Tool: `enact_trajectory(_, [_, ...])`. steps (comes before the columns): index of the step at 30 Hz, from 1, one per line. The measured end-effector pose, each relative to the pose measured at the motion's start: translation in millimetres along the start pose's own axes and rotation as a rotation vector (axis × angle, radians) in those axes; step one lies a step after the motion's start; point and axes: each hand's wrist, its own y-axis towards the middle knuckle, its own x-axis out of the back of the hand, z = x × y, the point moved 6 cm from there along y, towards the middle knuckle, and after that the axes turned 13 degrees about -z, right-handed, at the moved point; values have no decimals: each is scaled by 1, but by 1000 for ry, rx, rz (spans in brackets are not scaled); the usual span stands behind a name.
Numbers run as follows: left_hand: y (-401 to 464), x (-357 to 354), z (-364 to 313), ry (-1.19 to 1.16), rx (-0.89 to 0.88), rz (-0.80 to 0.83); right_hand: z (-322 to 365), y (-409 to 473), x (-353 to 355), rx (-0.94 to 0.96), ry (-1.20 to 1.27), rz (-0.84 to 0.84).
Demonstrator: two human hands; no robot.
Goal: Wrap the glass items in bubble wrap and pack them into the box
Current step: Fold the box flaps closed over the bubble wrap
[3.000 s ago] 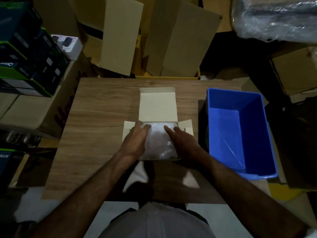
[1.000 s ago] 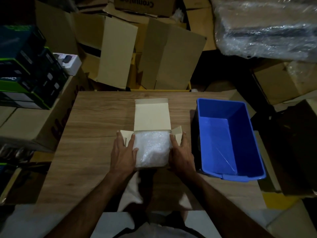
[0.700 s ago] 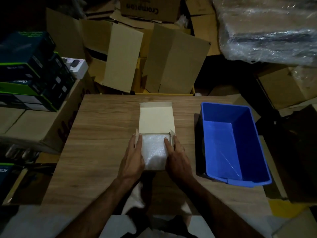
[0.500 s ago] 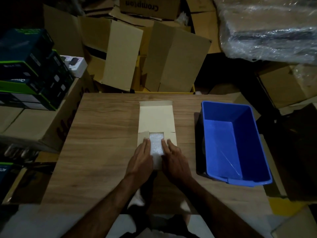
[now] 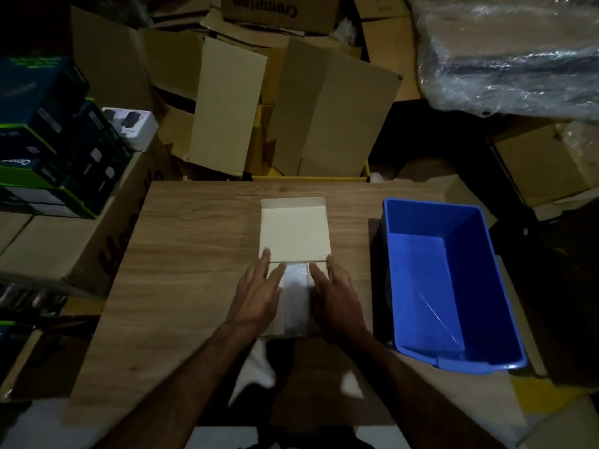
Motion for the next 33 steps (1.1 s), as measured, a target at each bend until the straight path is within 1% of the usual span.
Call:
enact_trajectory(4, [32,-2,9,-55,19,-3,-3,34,-1,-37,37,21])
enact_trajectory(8, [57,0,12,-189,152,75,-1,57,-7,54,32,13])
enact_trajectory(11, [73,23,5,-183,249,1,4,74,6,58,49,-25])
enact_trajectory(13, [81,41,-1,-164,252,-77,15,85,22,66,67,-39])
enact_trajectory(15, [87,57,-6,-137,234,-134,22,90,39,39,79,-74])
enact_trajectory(19, [90,83,-15,-107,179,-221,41,87,69,50,10,-145])
enact_trajectory(27, [29,104,-25,-70,-25,-334,58,30,95,108,-145,-260])
enact_trajectory(29, [11,105,-26,-71,-58,-334,59,12,95,104,-142,-258])
enact_trajectory(33, [-30,101,-28,-107,-118,-330,57,-30,89,126,-128,-196])
